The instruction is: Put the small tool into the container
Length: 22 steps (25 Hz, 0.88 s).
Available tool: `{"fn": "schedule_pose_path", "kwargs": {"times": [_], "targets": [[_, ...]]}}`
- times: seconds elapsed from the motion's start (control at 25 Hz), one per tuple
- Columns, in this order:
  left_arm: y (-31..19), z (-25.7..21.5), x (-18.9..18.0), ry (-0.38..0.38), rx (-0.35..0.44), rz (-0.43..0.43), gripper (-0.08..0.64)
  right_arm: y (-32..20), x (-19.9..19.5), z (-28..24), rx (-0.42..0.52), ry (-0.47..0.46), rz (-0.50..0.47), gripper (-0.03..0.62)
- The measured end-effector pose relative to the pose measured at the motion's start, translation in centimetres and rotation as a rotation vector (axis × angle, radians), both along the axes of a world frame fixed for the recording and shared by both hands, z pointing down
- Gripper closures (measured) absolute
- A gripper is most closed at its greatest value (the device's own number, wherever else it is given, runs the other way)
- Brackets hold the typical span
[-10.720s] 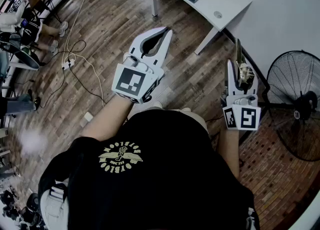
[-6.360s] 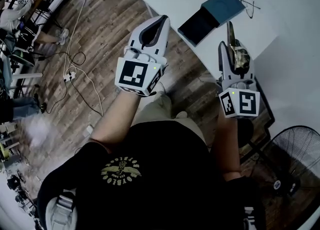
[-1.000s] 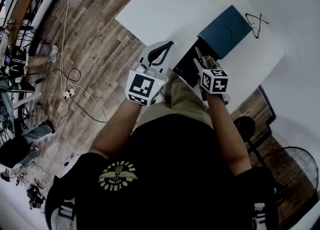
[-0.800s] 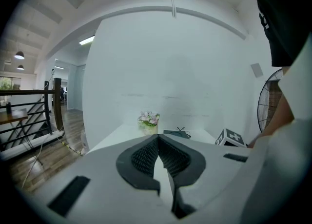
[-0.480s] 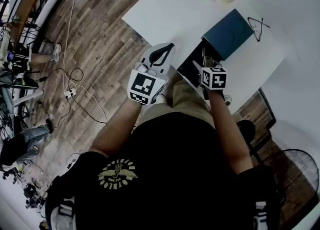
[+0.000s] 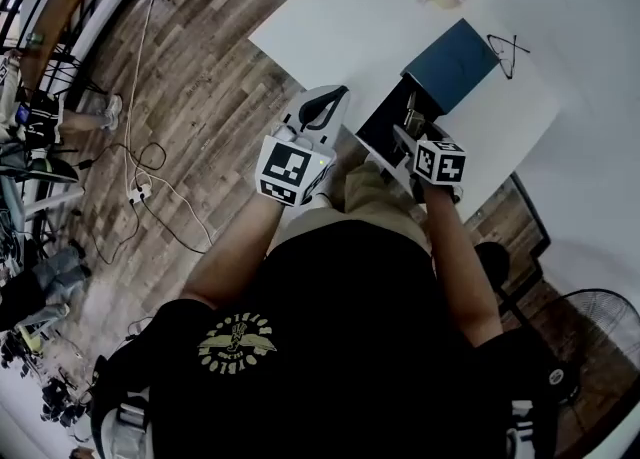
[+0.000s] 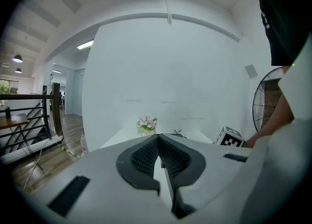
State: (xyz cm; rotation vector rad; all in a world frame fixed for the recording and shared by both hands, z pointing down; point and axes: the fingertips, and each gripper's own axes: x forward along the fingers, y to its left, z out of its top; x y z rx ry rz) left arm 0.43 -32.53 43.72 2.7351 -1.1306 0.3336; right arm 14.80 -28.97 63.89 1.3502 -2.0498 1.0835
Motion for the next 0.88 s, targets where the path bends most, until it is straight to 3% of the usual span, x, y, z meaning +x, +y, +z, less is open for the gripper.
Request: {"fn": "schedule_pose_path", "kwargs": {"times": [0.4,0.52,0.64,0.72,0.88], "targets": [[3.7,-1.6,-2.3,-0.002,0.038,0.026,0.553,3.5,-0.5,-4.6,0.135,-0.04,0.078,0.284],[4.5,-2.0,-2.5,0.004,0.042,0.037,0.553,4.6,-0.4,-5.9,0.185,-0.008,0.092,0.296],[5.3,-2.3,-2.7,0.013,0.047,0.04,0.552,5.4,0.5,-7.5,0.269,0.071,0.126,0.487],[5.8,-2.6,-3.0,0.013,0.053,0.034,0.553,5.9,0.6,-9.0,0.327,0.102,0.147,0.579],[7.0,-3.3,-3.7,0.005,0.067,0.02,0.554,7.0,-0.1,-11.9,0.412,0.11,0.152,0.591]]}}
